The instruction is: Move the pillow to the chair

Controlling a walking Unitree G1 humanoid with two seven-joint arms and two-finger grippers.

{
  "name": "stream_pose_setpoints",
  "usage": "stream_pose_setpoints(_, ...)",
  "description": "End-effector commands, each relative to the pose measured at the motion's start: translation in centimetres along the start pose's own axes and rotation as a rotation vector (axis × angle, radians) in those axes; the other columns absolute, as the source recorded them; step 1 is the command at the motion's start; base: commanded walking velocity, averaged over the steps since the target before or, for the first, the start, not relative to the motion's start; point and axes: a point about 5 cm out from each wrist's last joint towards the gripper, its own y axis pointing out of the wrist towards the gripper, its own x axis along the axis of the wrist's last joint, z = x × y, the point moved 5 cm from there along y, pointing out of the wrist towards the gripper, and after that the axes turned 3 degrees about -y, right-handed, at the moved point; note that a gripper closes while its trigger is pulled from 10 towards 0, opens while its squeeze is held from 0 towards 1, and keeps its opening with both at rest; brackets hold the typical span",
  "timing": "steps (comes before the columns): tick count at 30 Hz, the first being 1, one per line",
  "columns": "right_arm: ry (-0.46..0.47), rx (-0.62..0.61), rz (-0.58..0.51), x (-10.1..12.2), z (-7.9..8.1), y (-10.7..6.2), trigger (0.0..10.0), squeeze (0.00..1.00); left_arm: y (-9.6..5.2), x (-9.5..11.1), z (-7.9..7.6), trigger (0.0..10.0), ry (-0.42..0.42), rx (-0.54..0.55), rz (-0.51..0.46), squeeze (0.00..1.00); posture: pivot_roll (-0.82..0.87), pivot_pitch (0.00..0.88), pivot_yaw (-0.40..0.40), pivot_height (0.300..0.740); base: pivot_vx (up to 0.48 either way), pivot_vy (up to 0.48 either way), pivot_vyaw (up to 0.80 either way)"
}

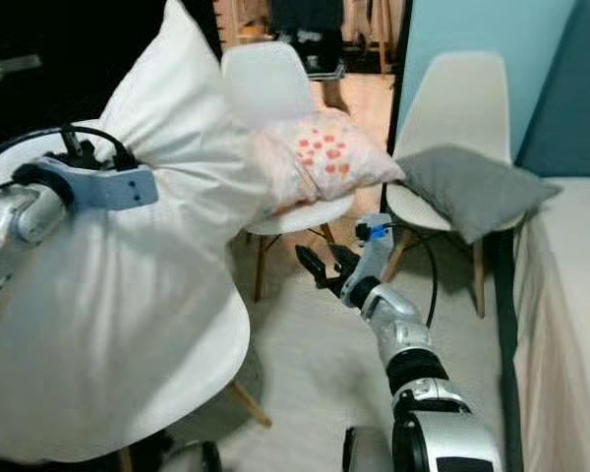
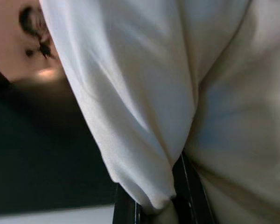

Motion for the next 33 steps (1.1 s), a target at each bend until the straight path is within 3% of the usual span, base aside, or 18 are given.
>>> stream_pose_setpoints(1,0.009,-0.003,0.013,-0.2,0.1,0.2,10.0,0.00,0.0,-1.7,3.7,10.0,0.080,0.115,0.034,0.00,-0.10,0.000,0.041,0.546,0.000,0.000,0.00)
stream_pose_setpoints(6,0.018,-0.002,0.020,-0.6,0.2,0.1,10.0,0.00,-0.3,-3.5,5.5,10.0,0.185,0.109,0.079,0.00,-0.10,0.000,0.040,0.526,0.000,0.000,0.00)
stream_pose_setpoints(11,0.020,0.002,0.026,-0.9,0.3,0.1,10.0,0.00,-0.6,-4.6,5.6,10.0,0.239,0.092,0.102,0.00,-0.09,0.004,0.038,0.516,0.000,0.000,0.00)
stream_pose_setpoints(14,0.024,0.014,0.032,-1.2,0.5,0.0,10.0,0.00,-1.1,-6.3,5.7,10.0,0.292,0.058,0.152,0.00,-0.09,0.004,0.037,0.501,0.000,0.000,0.00)
stream_pose_setpoints(18,0.041,0.037,0.008,-1.1,0.8,0.0,10.0,0.00,-1.6,-7.2,6.2,10.0,0.283,0.034,0.182,0.00,-0.09,0.015,0.040,0.501,0.000,0.000,0.00)
stream_pose_setpoints(25,0.000,0.168,-0.022,-1.1,2.8,-0.1,10.0,0.00,-2.6,-8.4,5.3,10.0,0.267,-0.066,0.206,0.00,-0.07,0.020,0.035,0.501,0.000,0.000,0.57)
stream_pose_setpoints(33,0.020,0.200,-0.042,-0.9,3.4,0.0,10.0,0.00,-3.4,-9.6,7.5,10.0,0.307,-0.028,0.222,0.00,-0.05,0.024,0.032,0.501,0.000,0.000,0.80)
